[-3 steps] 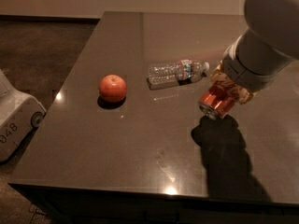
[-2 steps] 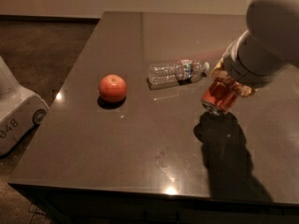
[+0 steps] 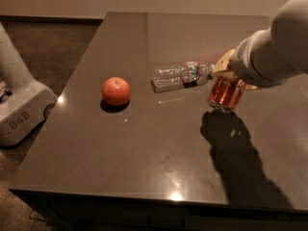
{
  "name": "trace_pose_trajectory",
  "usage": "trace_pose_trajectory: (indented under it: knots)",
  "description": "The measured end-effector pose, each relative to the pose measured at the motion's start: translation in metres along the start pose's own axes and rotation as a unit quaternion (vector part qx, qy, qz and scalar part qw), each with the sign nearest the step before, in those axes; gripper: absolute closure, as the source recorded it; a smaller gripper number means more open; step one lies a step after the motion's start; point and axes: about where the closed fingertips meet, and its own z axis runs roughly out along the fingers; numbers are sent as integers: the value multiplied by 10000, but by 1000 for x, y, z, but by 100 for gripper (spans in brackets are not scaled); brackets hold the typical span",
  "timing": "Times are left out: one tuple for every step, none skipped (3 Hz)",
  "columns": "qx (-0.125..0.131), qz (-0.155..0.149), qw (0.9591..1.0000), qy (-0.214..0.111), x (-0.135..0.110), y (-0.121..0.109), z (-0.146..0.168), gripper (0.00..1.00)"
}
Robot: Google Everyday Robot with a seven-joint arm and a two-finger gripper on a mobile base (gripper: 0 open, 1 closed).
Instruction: Place coke can upright
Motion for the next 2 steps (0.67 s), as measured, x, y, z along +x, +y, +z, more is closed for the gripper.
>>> trace_pose_trajectory:
  knots:
    - [342, -504, 9981, 66, 3, -3, 4, 100]
    - [628, -921, 9935, 247, 6, -4, 6, 100]
